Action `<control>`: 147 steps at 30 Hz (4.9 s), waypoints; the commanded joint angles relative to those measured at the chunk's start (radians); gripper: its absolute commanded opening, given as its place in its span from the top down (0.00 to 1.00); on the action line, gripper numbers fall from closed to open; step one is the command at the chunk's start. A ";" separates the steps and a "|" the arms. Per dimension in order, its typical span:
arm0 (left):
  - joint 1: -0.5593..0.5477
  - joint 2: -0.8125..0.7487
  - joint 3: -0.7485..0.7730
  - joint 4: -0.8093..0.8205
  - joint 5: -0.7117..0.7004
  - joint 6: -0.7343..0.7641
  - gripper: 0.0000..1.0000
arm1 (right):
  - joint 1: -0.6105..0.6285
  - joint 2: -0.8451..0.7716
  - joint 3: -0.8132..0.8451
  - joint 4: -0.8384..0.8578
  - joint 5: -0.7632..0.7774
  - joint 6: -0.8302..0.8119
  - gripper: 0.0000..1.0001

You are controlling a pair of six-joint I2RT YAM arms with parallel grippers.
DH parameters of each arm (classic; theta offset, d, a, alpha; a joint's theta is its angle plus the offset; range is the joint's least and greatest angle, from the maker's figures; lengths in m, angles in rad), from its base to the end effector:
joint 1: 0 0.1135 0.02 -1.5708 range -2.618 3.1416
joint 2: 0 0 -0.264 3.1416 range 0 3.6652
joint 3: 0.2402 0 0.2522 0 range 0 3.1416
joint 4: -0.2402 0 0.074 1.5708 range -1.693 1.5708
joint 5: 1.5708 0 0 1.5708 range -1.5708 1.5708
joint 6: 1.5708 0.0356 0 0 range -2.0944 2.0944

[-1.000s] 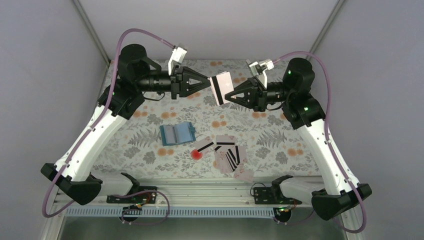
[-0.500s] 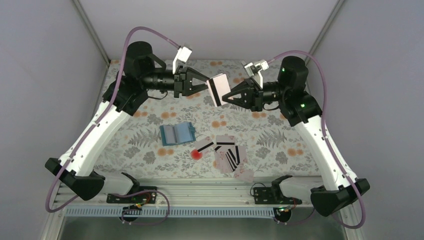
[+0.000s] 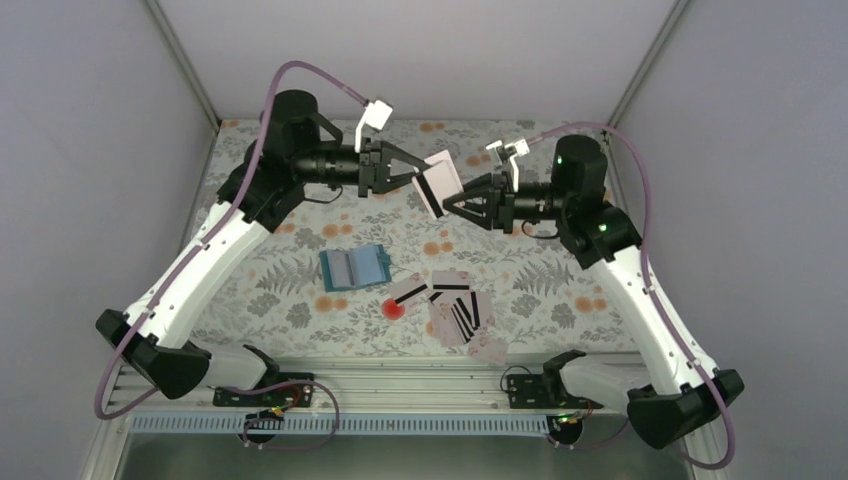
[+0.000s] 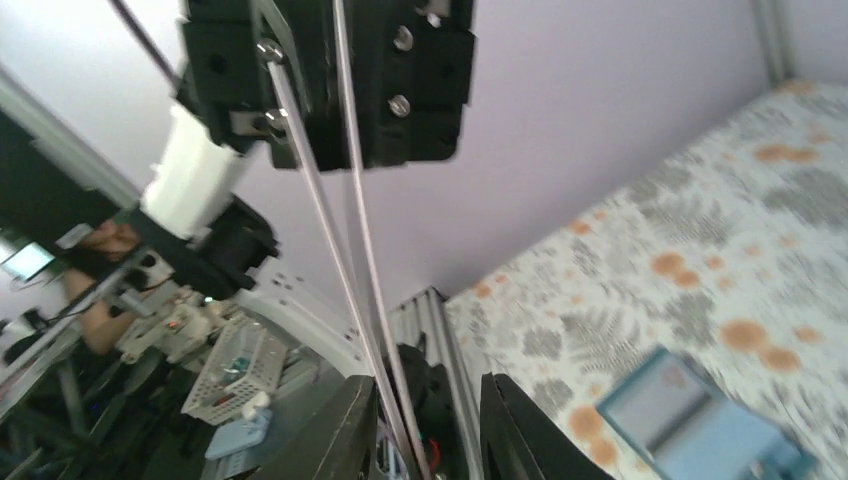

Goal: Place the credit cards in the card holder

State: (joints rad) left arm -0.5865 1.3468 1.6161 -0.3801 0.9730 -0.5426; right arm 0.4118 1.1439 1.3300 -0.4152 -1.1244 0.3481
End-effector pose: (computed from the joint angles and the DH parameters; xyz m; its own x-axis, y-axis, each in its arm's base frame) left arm 0.2127 -0.1767 0.4835 -0.5930 0.0451 -0.8039 0.8051 0.0437 -0.5915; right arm 0.1955 0.1204 0.4378 -0.5292 -0.0704 -0.8456 -0.8482 0.0724 0.5248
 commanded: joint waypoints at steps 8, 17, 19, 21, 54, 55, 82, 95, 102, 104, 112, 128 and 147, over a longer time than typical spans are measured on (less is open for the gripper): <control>-0.006 0.126 -0.296 0.177 0.003 0.022 0.98 | -0.005 -0.214 -0.472 0.123 0.323 0.119 0.73; -0.021 0.325 -0.486 0.337 0.022 0.050 0.98 | -0.015 -0.307 -0.818 0.246 0.486 0.196 0.73; -0.029 0.388 -0.485 0.349 0.031 0.063 0.98 | -0.014 -0.309 -0.873 0.286 0.495 0.217 0.73; -0.037 0.446 -0.473 0.355 0.042 0.072 0.98 | -0.014 -0.305 -0.909 0.299 0.513 0.220 0.73; -0.062 0.523 0.141 -0.209 -0.333 0.389 0.98 | -0.014 -0.238 -0.579 -0.023 0.873 0.099 0.39; -0.063 0.525 0.169 -0.233 -0.314 0.391 0.98 | -0.014 -0.231 -0.547 -0.035 0.883 0.078 0.36; 0.047 0.305 0.299 -0.419 0.059 0.373 0.98 | -0.103 -0.202 -0.286 0.058 0.152 -0.125 0.35; 0.068 0.195 0.229 -0.370 0.198 0.352 0.98 | -0.083 -0.076 -0.180 0.184 -0.099 -0.046 0.47; 0.038 0.211 0.248 -0.367 0.215 0.360 0.98 | -0.057 -0.009 -0.108 0.186 -0.164 -0.037 0.60; 0.036 0.213 0.249 -0.362 0.213 0.360 0.98 | -0.049 0.000 -0.092 0.184 -0.182 -0.035 0.67; 0.028 0.214 0.255 -0.371 0.205 0.368 0.98 | -0.029 -0.001 -0.084 0.187 -0.193 -0.022 0.95; 0.032 0.094 0.162 -0.211 -0.007 0.249 0.28 | -0.008 0.002 -0.031 0.252 -0.016 0.079 0.97; 0.032 0.014 0.017 0.066 -0.034 0.084 0.77 | 0.015 0.054 0.035 0.357 0.007 0.219 0.97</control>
State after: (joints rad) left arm -0.5568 1.3655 1.6394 -0.3767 0.9489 -0.4339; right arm 0.4091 1.1942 1.3354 -0.0917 -1.1107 0.5537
